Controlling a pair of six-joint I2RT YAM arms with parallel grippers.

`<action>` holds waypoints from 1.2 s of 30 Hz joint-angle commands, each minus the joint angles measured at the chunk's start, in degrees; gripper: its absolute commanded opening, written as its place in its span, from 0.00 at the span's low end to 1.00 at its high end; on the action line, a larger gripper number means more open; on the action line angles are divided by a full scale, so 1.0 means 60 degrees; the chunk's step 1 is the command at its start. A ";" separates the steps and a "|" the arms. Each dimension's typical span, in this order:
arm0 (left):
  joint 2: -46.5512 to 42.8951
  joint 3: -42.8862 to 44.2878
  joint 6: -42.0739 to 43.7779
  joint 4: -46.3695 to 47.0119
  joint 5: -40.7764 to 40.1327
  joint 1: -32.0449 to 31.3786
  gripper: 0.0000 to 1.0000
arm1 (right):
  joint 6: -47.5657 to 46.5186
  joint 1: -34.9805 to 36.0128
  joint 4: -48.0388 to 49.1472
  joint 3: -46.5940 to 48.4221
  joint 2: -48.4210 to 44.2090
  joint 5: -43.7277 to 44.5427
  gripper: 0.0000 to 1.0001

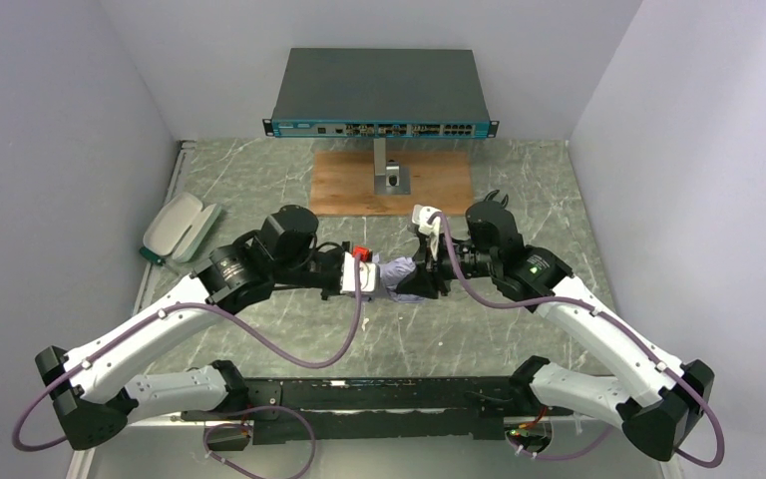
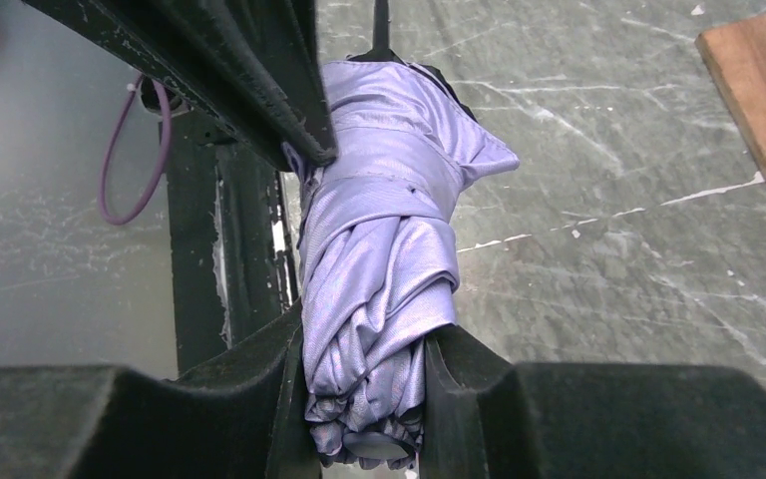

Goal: Open the umbrella

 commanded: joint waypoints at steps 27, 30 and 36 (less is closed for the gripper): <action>-0.2234 -0.0689 0.0686 -0.0939 0.0012 -0.0297 1.00 | 0.3105 -0.1413 0.2545 0.0432 0.0271 -0.1766 0.00; -0.2802 -0.0779 -0.0034 -0.1253 -0.0479 -0.0030 1.00 | 0.3197 -0.1409 0.2665 0.0297 0.0094 -0.1651 0.00; -0.3374 -0.0757 -0.2003 -0.0850 0.0047 0.2677 1.00 | 0.3286 -0.1391 0.2953 0.0928 0.0252 -0.1640 0.00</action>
